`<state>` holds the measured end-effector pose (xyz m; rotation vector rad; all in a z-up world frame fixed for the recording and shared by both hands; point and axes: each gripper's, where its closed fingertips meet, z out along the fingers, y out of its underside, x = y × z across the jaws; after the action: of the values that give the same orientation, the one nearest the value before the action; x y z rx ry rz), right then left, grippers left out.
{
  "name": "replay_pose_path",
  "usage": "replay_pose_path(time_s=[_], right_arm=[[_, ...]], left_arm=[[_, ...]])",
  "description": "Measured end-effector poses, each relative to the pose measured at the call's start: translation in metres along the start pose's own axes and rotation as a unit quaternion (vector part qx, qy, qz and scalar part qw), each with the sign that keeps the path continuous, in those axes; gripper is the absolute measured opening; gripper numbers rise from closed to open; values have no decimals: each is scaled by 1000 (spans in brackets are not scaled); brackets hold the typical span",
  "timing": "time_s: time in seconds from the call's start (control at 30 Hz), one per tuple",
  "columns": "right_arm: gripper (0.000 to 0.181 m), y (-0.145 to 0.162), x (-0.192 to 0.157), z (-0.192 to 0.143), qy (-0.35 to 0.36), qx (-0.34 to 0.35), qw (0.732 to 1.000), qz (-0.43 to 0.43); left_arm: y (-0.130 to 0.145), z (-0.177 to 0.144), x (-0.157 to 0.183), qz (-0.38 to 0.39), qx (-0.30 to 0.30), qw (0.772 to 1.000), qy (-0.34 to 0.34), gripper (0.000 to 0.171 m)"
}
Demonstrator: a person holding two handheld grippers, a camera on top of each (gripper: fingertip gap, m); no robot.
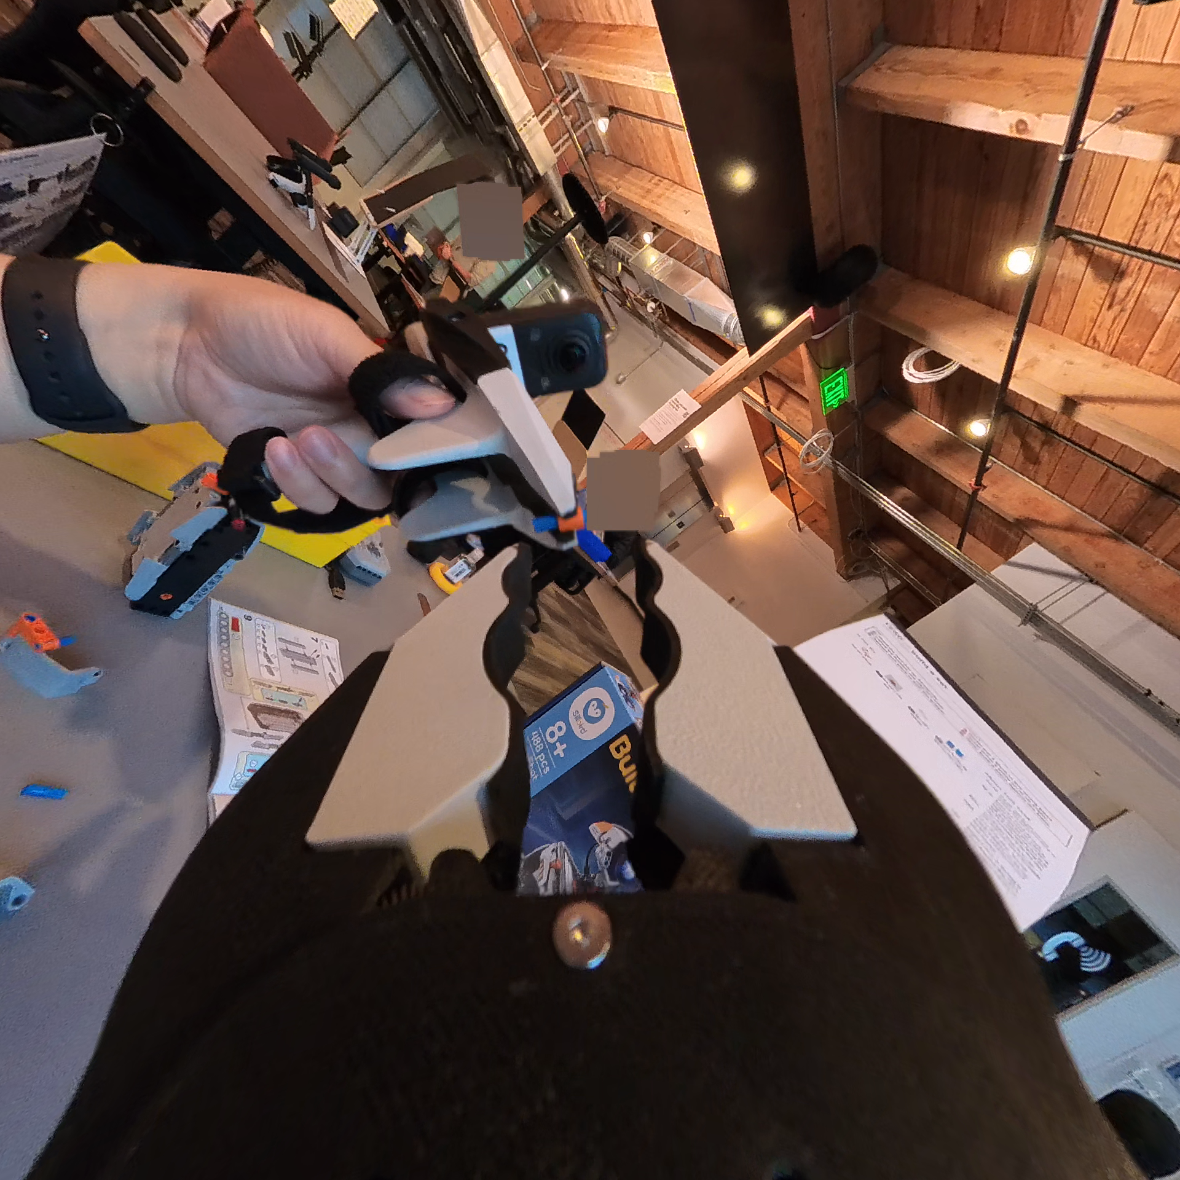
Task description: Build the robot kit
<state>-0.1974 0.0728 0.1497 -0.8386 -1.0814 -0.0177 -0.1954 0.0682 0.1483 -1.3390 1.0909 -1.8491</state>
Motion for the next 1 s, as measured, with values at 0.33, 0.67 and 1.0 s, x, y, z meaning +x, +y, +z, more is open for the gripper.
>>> replay_pose_path(time_s=[0.33,0.67,1.0], right_arm=[[33,41,34,-16,36,-68,995,58],[34,71,-6,-1,-55,-155,982,90],[36,88,-26,6,-88,-185,974,94]], left_arm=[[-45,-86,-13,121,92,975,-165,5],[-55,-102,-4,142,116,964,-191,5],[-60,-113,-2,160,123,954,-222,5]])
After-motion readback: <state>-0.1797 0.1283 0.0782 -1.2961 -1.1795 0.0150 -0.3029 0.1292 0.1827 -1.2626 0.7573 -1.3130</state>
